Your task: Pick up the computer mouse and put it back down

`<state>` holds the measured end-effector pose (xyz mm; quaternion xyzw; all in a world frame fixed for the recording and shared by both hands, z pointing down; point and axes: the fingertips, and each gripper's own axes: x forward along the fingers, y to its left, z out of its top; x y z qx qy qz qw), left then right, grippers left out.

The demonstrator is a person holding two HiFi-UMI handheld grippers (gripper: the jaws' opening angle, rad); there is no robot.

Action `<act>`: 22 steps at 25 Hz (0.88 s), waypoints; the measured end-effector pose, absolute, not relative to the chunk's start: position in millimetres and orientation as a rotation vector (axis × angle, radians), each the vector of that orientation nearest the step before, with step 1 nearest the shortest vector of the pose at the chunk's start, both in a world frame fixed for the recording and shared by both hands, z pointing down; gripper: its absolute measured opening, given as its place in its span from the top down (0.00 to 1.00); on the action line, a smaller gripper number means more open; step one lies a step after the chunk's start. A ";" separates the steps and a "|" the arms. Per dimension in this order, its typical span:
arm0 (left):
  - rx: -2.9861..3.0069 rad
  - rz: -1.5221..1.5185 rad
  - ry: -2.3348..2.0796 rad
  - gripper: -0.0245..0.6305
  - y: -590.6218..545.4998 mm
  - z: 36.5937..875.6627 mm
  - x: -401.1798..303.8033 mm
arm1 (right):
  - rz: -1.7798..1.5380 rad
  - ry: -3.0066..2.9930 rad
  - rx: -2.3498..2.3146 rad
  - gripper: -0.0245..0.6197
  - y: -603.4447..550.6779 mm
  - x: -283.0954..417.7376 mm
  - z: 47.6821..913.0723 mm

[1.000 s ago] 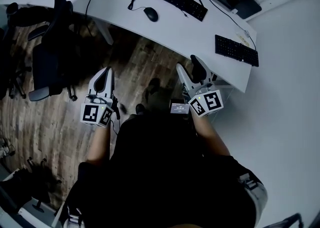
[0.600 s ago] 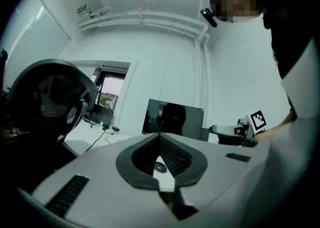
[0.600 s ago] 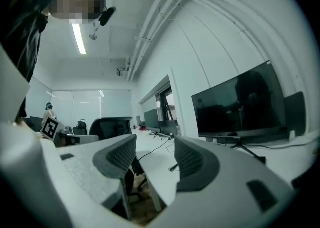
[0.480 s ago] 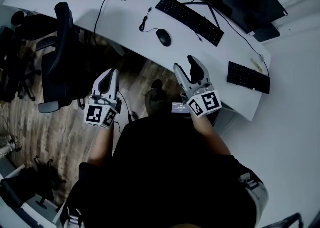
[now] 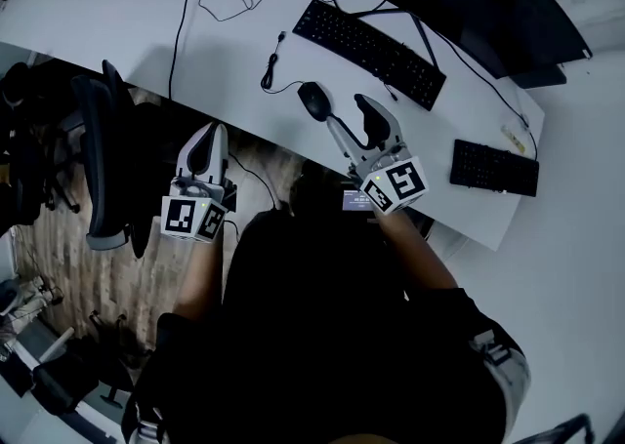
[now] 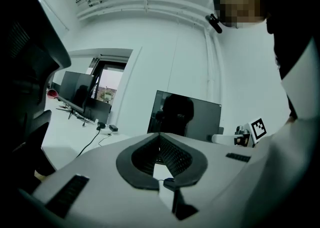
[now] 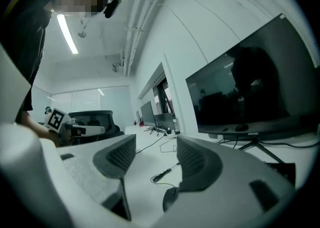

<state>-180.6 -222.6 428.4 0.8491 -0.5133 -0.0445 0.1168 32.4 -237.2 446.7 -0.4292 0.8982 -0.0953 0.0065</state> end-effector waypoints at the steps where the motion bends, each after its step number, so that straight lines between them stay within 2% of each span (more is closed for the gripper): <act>1: 2.491 -0.115 -1.496 0.97 -232.1 431.7 -177.1 | -0.309 2.820 -1.341 0.59 -243.8 31.0 453.0; 4: 2.500 -0.074 -1.480 0.97 -257.2 444.1 -170.4 | -0.362 2.843 -1.350 0.58 -262.5 25.7 478.4; 7: 2.492 -0.041 -1.442 0.97 -275.5 463.5 -165.9 | -0.469 2.873 -1.366 0.46 -276.1 16.9 513.0; 8: 2.487 -0.024 -1.425 0.97 -281.2 472.5 -164.5 | -0.514 2.883 -1.377 0.45 -279.8 14.6 526.0; 22: 2.432 0.054 -1.178 0.97 -322.1 569.5 -136.3 | -0.700 3.119 -1.677 0.45 -309.9 -7.9 663.4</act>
